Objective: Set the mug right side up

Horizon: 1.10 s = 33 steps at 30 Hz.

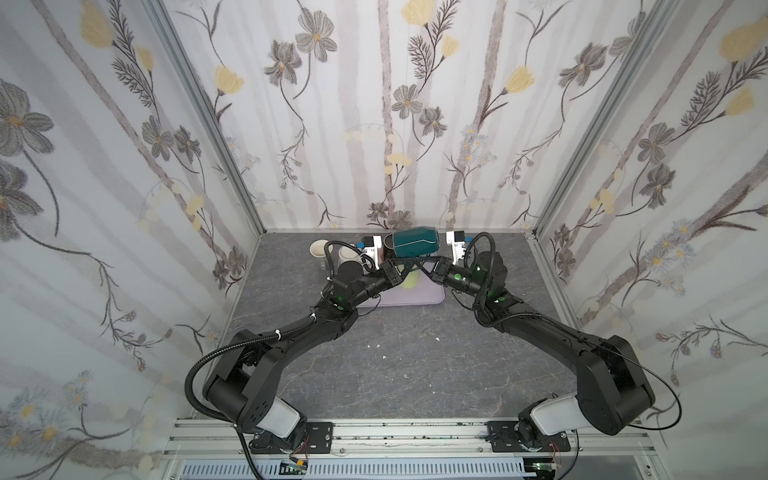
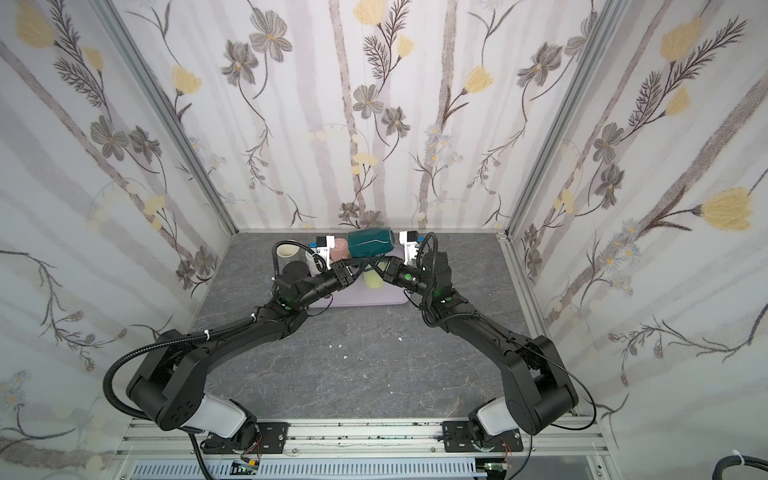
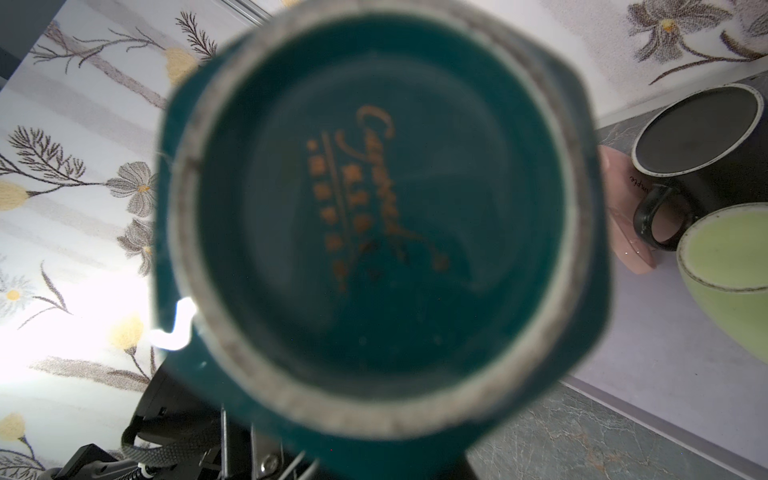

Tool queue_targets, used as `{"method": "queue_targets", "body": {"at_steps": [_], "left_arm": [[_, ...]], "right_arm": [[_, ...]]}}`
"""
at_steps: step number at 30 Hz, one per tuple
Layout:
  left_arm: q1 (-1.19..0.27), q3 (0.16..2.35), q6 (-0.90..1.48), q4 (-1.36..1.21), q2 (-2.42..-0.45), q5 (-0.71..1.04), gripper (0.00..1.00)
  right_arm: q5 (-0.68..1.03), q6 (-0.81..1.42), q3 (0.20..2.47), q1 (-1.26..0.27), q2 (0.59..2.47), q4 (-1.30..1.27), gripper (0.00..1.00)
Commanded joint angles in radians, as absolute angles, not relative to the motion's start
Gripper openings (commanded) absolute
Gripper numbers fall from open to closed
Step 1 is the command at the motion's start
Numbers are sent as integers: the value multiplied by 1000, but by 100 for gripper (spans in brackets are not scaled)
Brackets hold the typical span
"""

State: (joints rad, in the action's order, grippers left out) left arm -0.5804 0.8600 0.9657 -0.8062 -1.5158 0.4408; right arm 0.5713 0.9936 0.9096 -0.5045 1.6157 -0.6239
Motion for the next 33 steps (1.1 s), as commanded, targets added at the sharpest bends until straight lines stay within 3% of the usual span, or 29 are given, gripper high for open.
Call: {"method": "queue_targets", "body": {"at_steps": [1, 20, 33], "left_arm": [[-583, 867, 967, -815, -1521, 467, 34], [-590, 904, 913, -692, -1527, 466, 23], [-605, 939, 847, -549, -1505, 428, 1]], "right_arm": [[653, 991, 915, -511, 1617, -753, 5], [643, 977, 915, -513, 1618, -726, 6], [635, 959, 921, -518, 1613, -697, 6]]}}
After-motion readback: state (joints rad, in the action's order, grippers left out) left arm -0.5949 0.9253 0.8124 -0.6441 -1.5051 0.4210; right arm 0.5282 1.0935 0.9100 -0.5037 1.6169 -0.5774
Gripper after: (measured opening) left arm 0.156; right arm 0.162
